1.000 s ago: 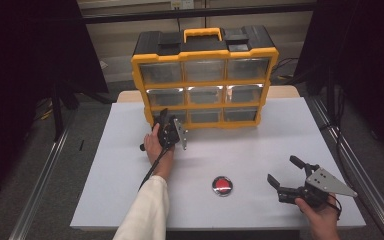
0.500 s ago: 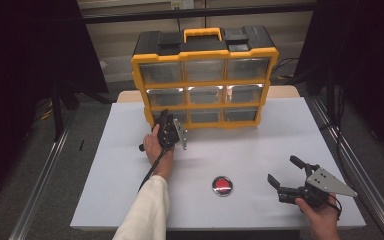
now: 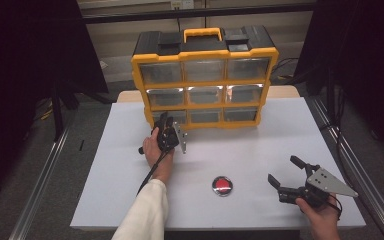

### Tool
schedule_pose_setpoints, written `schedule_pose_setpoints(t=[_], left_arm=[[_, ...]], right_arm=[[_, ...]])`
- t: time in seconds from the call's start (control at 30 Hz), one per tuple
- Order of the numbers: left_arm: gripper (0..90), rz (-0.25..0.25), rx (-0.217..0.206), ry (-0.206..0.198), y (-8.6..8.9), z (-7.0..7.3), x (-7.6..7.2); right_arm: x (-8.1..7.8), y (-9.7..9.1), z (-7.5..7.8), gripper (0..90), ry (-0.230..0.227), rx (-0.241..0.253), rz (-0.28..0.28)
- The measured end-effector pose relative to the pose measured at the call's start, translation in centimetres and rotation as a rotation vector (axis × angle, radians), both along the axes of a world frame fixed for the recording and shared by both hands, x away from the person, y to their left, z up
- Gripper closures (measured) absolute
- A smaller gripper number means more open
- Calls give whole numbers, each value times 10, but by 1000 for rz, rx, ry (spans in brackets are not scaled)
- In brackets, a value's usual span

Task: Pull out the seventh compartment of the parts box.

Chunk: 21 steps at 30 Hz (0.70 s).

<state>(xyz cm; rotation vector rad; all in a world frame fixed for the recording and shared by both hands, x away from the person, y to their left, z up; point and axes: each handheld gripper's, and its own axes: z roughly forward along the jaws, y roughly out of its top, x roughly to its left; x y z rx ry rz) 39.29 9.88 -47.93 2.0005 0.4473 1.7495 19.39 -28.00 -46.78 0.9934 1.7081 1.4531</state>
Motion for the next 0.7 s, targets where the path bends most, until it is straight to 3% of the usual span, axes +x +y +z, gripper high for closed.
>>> schedule_pose_setpoints(t=[0.3, 0.7], left_arm=[[684, -3, 14, -11, 1, 2, -7], [684, -7, 2, -4, 2, 1, -13]], right_arm=[[0, 0, 0, 49, -3, 8, -1], [0, 0, 0, 49, -4, 10, -2]])
